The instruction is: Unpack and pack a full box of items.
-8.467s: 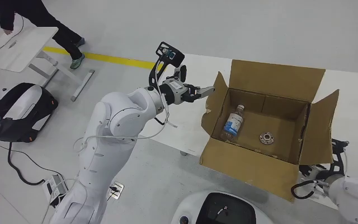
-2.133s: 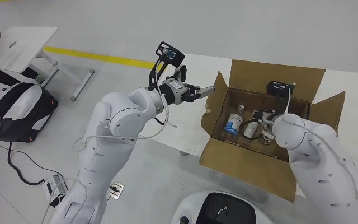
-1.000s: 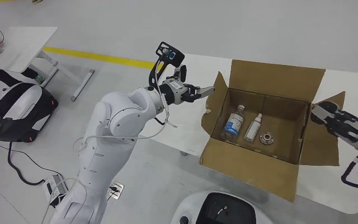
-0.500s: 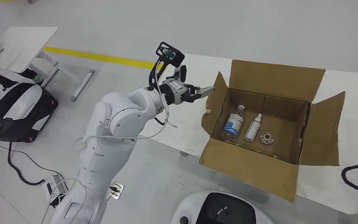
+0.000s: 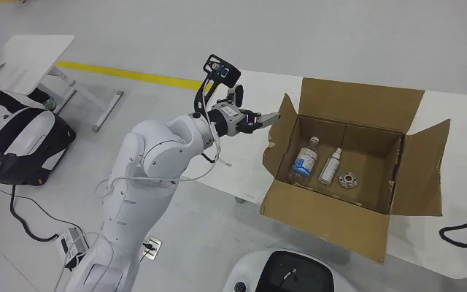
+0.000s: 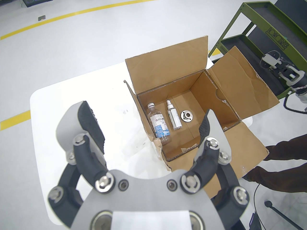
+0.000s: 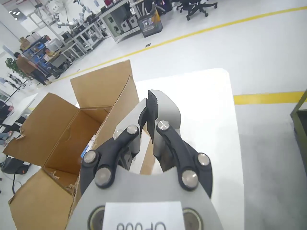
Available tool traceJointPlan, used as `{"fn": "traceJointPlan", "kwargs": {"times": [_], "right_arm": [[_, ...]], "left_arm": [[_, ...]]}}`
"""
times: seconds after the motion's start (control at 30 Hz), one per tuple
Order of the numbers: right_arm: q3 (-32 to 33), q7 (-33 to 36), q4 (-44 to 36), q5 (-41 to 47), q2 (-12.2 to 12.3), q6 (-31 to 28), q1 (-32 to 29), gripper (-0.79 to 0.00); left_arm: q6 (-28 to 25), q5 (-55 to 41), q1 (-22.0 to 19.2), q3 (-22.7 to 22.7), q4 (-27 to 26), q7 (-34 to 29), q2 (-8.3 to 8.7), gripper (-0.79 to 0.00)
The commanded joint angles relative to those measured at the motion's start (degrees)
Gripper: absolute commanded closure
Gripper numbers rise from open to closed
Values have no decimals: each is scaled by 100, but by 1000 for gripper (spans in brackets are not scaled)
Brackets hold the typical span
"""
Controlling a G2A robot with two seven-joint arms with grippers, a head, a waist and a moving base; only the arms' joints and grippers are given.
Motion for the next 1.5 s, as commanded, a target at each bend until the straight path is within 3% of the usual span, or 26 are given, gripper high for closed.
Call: {"fn": "traceJointPlan", "kwargs": {"times": [0.0, 0.4, 0.67, 0.9, 0.93, 1.03, 1.33, 1.47], "right_arm": [[-346, -6, 151, -129, -7, -77, 92, 0], [-1772, 446, 578, -701, -54, -171, 631, 0], [-1970, 1128, 705, -902, -43, 51, 898, 0], [-1866, 1263, 519, -807, -24, 121, 967, 0], [-1845, 1271, 491, -786, -21, 126, 966, 0], [-1800, 1299, 445, -760, -10, 120, 963, 0], [-1726, 1287, 372, -721, 17, 103, 890, 0], [-1639, 1305, 267, -688, 34, 104, 827, 0]], "left_arm": [[0, 0, 0, 0, 0, 0, 0, -785], [0, 0, 0, 0, 0, 0, 0, -785], [0, 0, 0, 0, 0, 0, 0, -785], [-22, -28, 81, 15, 7, 141, -2, -785], [-49, -33, 127, 28, 12, 204, -1, -391], [-114, 73, 178, 70, 89, 314, 8, 0], [-77, 1135, 158, 474, 569, 237, 36, 0], [-2, 1187, 194, 690, 746, 366, 12, 0]]}}
